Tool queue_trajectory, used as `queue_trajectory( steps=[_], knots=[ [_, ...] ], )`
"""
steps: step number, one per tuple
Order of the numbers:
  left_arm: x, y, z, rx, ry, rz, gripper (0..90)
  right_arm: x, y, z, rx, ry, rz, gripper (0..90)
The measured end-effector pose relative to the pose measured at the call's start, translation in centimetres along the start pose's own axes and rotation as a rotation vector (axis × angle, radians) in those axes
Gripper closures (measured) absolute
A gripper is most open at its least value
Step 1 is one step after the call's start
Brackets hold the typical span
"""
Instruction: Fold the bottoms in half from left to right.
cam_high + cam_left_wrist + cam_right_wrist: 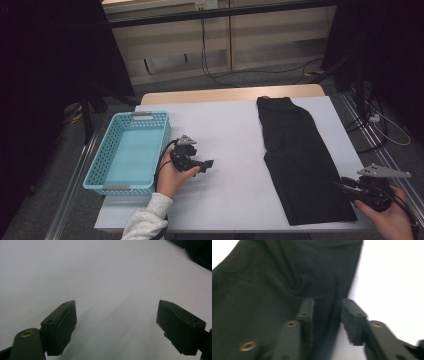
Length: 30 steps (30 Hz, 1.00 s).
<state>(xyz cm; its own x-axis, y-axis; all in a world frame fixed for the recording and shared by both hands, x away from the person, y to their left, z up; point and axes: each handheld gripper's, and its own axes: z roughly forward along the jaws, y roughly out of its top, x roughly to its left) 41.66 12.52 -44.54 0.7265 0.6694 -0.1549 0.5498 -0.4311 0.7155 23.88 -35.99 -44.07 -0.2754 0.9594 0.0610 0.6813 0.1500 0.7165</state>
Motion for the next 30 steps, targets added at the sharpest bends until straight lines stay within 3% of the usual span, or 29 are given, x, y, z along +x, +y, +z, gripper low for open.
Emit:
queue_trajectory(
  steps=[8,13,17,19,26,29,30],
  knots=[
    [0.0,-0.1,0.0,0.0,0.001,-0.003,16.6,2.8,3.0,1.7,-0.038,-0.002,-0.041,36.0],
    [0.1,-0.2,0.0,0.009,0.001,0.0,16.6,5.5,5.0,3.7,-0.048,0.067,-0.06,34.3],
    [0.1,-0.2,-0.1,0.002,0.007,-0.003,16.6,7.4,6.1,5.9,-0.021,0.076,-0.087,34.3],
    [0.1,-0.2,-0.2,0.013,0.016,0.014,16.6,8.4,6.5,6.6,-0.01,0.081,-0.116,35.6],
    [0.1,-0.3,-0.3,0.003,0.016,-0.001,16.6,11.2,6.6,8.1,0.028,0.154,-0.181,48.1],
    [0.0,-0.2,-0.2,0.004,0.011,0.002,16.6,11.7,6.1,8.9,0.067,0.147,-0.224,52.4],
    [0.0,-0.2,-0.2,0.005,0.009,0.004,16.6,11.8,6.0,8.9,0.056,0.132,-0.242,57.2]
  ],
)
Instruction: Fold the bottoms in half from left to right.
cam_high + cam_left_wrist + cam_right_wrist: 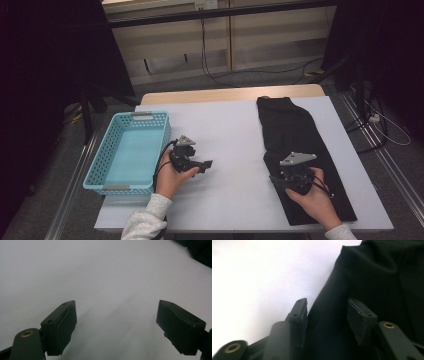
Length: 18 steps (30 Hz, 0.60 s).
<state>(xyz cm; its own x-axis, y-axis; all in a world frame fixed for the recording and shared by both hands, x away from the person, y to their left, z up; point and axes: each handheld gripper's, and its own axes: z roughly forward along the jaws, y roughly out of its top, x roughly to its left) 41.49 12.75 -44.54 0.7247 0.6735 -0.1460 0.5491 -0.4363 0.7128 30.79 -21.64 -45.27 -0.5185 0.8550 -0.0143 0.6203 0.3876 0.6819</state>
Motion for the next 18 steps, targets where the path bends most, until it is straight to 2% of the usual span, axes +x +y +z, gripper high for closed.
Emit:
queue_trajectory(
  steps=[1,3,4,9,18],
  knots=[
    [0.0,0.0,0.0,0.0,0.0,0.0,16.7,0.0,0.0,-0.1,0.002,-0.005,-0.01,61.7],
    [-0.1,0.0,0.1,-0.006,0.001,-0.001,16.9,0.1,0.0,-0.3,0.008,-0.023,-0.022,78.4],
    [-0.1,0.0,0.1,-0.009,0.001,0.002,17.2,0.1,0.0,-0.3,0.008,-0.033,-0.027,82.0],
    [-0.1,0.2,0.0,-0.017,0.003,0.003,17.6,-0.1,-0.1,-0.7,-0.002,-0.014,-0.005,84.9],
    [0.0,0.2,-0.2,-0.015,0.001,0.005,17.6,0.2,-1.4,-2.1,0.016,0.029,-0.043,84.7]
  ],
)
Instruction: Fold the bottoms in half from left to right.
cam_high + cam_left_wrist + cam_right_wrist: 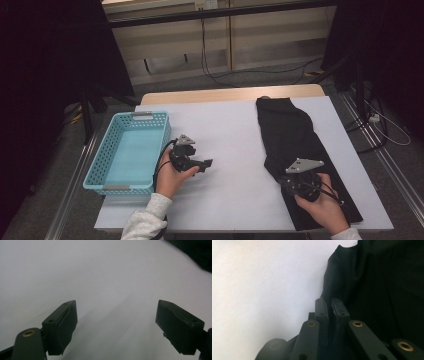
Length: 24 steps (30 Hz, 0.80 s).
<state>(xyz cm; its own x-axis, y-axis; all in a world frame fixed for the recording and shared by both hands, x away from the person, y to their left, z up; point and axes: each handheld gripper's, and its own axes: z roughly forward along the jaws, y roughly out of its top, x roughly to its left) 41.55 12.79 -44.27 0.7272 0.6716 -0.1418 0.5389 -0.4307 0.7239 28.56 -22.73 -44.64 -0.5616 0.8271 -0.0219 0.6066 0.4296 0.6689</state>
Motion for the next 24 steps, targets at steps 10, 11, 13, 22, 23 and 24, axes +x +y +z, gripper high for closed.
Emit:
queue_trajectory(
  steps=[10,11,13,22,23,24],
  knots=[
    [-0.1,-0.1,0.2,0.011,-0.002,0.008,17.3,-0.4,1.8,-0.2,-0.101,0.001,0.041,48.4],
    [-0.1,-0.1,0.1,0.012,-0.001,0.012,17.2,-0.6,2.1,-0.2,-0.11,-0.01,0.047,44.9],
    [-0.2,-0.2,0.0,0.007,-0.002,0.009,17.1,-1.2,2.6,0.1,-0.127,-0.032,0.074,38.7],
    [-0.4,-0.7,-0.9,0.003,-0.003,0.005,16.5,-3.7,5.2,1.4,-0.19,-0.097,0.134,23.6],
    [-0.5,-0.8,-0.9,0.001,-0.002,0.004,16.4,-3.9,5.6,1.6,-0.185,-0.1,0.13,23.2],
    [-0.5,-0.9,-1.1,0.002,-0.003,0.004,16.4,-4.1,5.9,1.9,-0.182,-0.106,0.124,22.7]
  ],
)
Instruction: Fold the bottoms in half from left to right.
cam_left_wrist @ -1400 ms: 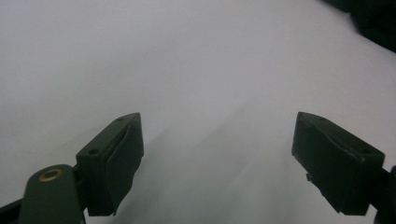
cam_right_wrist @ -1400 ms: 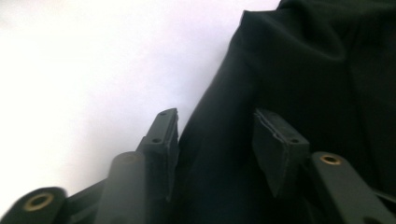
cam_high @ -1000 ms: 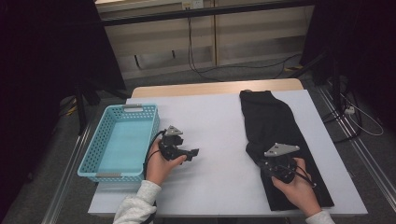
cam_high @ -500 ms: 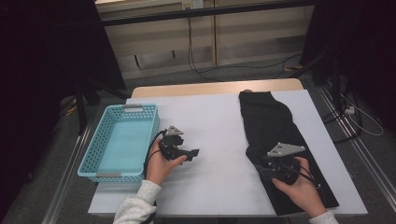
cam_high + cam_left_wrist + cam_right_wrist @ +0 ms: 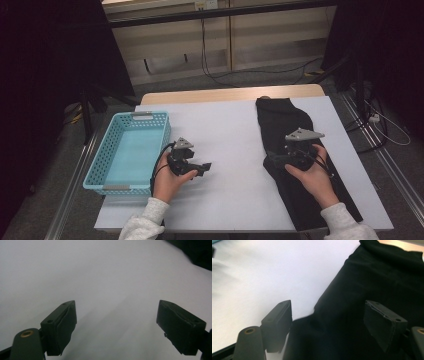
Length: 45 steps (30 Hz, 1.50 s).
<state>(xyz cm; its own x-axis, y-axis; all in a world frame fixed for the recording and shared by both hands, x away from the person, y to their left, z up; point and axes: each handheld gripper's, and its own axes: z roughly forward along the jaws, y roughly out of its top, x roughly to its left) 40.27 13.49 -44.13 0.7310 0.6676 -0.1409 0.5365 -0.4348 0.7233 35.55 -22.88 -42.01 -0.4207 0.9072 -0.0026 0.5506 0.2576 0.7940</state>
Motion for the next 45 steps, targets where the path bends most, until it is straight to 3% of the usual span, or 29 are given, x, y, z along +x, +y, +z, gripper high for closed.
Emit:
queue_trajectory(
  steps=[6,16,22,25,29,30,32,35,45],
  knots=[
    [0.1,-0.5,-0.5,-0.002,0.009,-0.013,16.2,-0.5,1.3,2.7,0.009,-0.045,-0.019,17.0],
    [-0.2,-0.8,-0.8,-0.007,-0.004,-0.008,15.3,-1.9,2.2,6.6,0.007,-0.102,0.047,17.2],
    [-0.3,-0.7,-0.5,-0.008,-0.009,-0.006,15.4,-1.8,2.5,8.5,0.042,-0.081,0.036,15.5],
    [-0.2,-0.7,-0.5,-0.005,-0.006,-0.011,15.4,-1.7,2.7,9.3,0.043,-0.113,0.006,16.2],
    [-0.5,-0.6,-0.5,-0.009,-0.013,-0.008,15.6,-2.3,2.3,10.4,0.061,-0.128,0.015,17.7],
    [-0.5,-0.5,-0.5,-0.012,-0.01,-0.012,15.7,-2.3,2.2,10.6,0.087,-0.123,0.01,18.9],
    [-0.5,-0.4,-0.5,-0.025,0.002,-0.018,16.3,-2.4,2.2,10.5,0.079,-0.142,0.009,25.0],
    [-0.5,-0.2,-0.6,-0.028,0.014,-0.014,16.4,-3.0,2.0,10.3,0.088,-0.131,0.069,28.6],
    [-0.6,0.0,-0.6,-0.045,0.033,-0.028,17.2,-3.5,1.9,10.0,0.072,-0.136,0.073,57.4]
  ],
)
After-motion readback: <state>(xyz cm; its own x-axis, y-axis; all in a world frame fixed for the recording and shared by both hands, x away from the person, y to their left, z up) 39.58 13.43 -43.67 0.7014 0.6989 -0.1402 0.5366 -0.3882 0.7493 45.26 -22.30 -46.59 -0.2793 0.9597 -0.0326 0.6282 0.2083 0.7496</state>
